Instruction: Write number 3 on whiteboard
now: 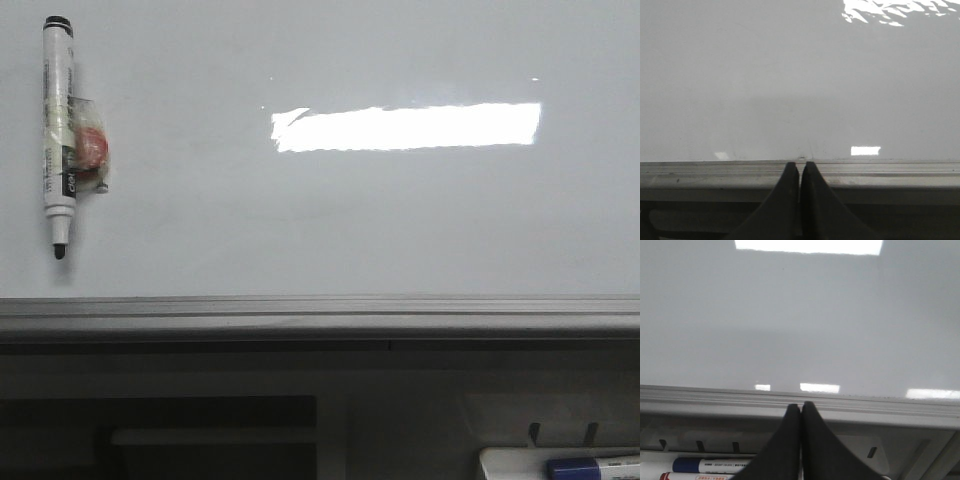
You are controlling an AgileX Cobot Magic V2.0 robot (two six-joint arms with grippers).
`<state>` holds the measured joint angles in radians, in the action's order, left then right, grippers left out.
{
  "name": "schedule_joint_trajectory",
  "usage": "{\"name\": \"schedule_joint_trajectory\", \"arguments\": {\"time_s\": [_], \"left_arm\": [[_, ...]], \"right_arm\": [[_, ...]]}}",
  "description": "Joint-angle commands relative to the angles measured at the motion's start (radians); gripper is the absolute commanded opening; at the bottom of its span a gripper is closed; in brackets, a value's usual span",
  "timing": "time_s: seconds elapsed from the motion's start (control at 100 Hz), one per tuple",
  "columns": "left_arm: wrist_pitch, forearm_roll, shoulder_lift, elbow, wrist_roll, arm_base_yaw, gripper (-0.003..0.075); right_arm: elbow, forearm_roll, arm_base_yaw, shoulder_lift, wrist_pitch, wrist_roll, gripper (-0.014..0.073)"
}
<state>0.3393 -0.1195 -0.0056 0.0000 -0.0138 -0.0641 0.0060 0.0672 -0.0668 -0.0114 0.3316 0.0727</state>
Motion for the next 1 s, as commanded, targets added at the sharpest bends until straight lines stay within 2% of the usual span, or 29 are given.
{"name": "schedule_joint_trajectory", "arguments": {"time_s": [0.0, 0.43, 0.79, 0.87, 0.99], "left_arm": [[-0.057, 0.001, -0.023, 0.011, -0.01, 0.009, -0.002], [-0.057, 0.001, -0.023, 0.011, -0.01, 0.009, -0.002], [-0.06, -0.082, -0.023, 0.011, -0.01, 0.009, -0.002], [-0.114, -0.045, -0.023, 0.011, -0.011, 0.009, -0.002], [-0.288, 0.032, -0.023, 0.011, -0.011, 0.011, -0.002]], "right_arm": [[0.031, -0.005, -0.007, -0.015, -0.021, -0.002, -0.0061], [0.031, -0.005, -0.007, -0.015, -0.021, -0.002, -0.0061], [0.031, -0.005, -0.007, -0.015, -0.021, -0.002, -0.0061], [0.031, -0.005, -0.007, -0.015, -0.048, -0.002, -0.0061], [0.031, -0.007, -0.007, -0.015, -0.11, -0.002, -0.0061]]}}
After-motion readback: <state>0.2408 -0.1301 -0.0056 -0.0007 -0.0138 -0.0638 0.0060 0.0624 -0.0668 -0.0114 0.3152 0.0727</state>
